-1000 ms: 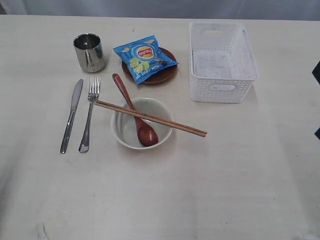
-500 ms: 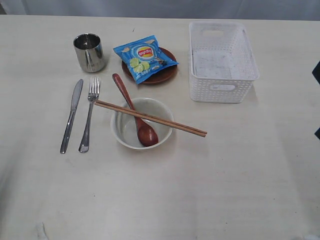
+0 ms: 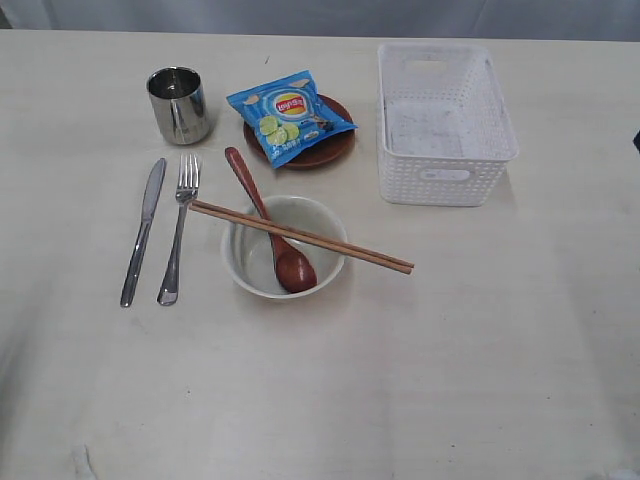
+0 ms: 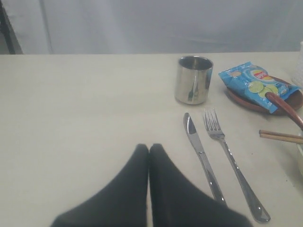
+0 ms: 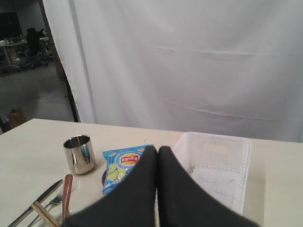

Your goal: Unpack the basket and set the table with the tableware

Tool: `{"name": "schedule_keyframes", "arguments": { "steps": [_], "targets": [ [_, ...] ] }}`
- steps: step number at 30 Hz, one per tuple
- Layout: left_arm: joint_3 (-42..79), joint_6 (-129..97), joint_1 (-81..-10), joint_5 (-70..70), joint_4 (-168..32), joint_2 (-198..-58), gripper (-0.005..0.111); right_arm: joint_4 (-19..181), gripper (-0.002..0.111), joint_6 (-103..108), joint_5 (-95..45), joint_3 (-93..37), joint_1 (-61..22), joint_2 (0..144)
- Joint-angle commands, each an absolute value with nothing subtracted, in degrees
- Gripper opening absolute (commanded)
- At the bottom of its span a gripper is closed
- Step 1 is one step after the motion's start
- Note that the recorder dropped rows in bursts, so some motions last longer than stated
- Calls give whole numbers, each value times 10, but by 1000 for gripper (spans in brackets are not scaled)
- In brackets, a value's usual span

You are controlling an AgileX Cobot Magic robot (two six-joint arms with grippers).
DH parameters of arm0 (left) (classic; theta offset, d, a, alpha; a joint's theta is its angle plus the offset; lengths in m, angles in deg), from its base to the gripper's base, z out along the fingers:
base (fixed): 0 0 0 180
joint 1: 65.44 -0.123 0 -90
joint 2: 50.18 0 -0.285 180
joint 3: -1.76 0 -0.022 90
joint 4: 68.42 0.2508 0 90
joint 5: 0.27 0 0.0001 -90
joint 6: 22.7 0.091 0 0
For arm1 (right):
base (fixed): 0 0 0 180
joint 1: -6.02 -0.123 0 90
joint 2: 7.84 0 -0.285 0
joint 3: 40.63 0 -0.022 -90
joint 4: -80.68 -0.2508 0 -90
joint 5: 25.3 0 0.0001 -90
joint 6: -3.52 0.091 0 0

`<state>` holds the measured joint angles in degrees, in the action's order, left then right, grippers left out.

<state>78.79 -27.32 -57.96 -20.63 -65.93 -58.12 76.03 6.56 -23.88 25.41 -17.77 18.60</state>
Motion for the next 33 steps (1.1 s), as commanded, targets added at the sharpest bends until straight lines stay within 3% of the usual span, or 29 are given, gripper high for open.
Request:
{"name": "schedule_keyframes", "arguments": {
  "steps": [1, 8, 18, 33],
  "targets": [
    [790, -277, -581, -200, -654, -580, 0, 760, 0, 68, -233, 255, -175, 143],
    [790, -277, -581, -200, -654, -580, 0, 777, 0, 1, -249, 256, -132, 88],
    [790, -277, -581, -200, -654, -580, 0, 787, 0, -18, -390, 257, -34, 59],
    [790, -277, -581, -200, -654, -580, 0, 792, 0, 14, -390, 366, -28, 4]
  ]
}}
